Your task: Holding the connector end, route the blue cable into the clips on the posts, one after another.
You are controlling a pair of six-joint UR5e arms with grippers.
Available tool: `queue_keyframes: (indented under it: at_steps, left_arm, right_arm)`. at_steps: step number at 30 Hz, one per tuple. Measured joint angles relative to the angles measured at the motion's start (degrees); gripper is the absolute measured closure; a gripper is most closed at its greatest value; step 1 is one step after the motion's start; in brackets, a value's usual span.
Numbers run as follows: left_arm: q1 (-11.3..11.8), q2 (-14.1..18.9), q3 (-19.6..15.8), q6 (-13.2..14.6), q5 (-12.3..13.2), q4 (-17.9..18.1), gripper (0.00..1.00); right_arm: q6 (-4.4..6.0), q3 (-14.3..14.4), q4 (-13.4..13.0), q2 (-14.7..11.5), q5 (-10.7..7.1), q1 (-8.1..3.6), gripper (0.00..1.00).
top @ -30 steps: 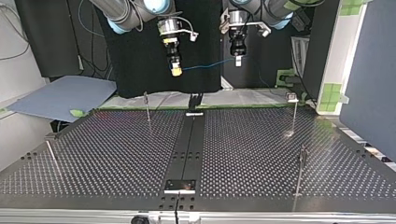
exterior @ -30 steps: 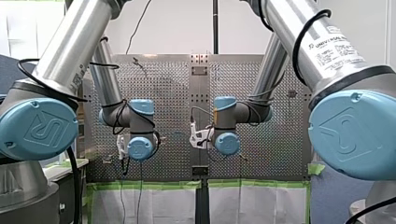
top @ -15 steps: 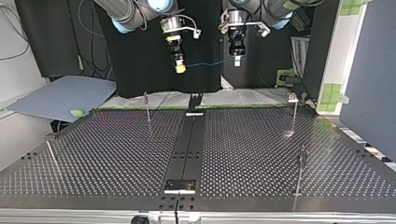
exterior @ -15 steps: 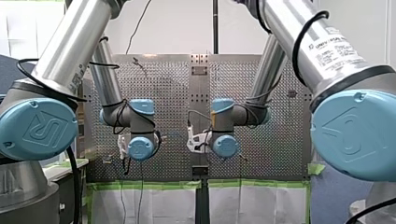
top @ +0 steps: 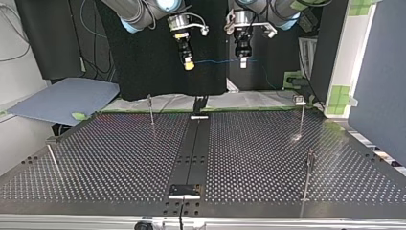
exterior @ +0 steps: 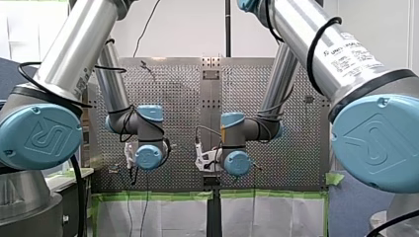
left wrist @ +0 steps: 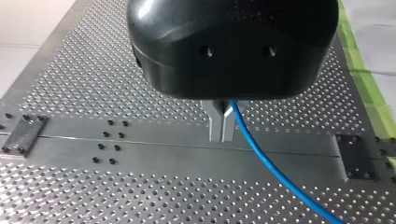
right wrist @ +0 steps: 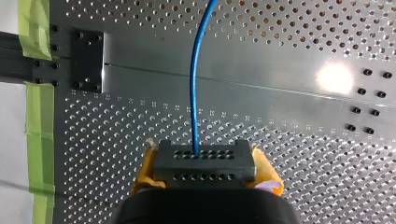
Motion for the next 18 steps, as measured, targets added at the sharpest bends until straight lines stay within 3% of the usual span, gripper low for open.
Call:
queue_keyframes:
  at_steps: [7,12,18]
  left_arm:
    - [2.4,-3.2,-0.1,2.3,2.2,-3.2,1.0]
    - [2.7,-5.8,-0.1,2.6,2.5,-5.7,1.0]
    - [2.8,-6.5,-0.1,2.6,2.5,-6.2,1.0]
  right_arm:
    - [0.0,0.0,0.0,0.0,0.0,0.0,1.0]
    - [0.0,0.0,0.0,0.0,0.0,0.01,1.0]
    - [0.0,0.0,0.0,0.0,0.0,0.01,1.0]
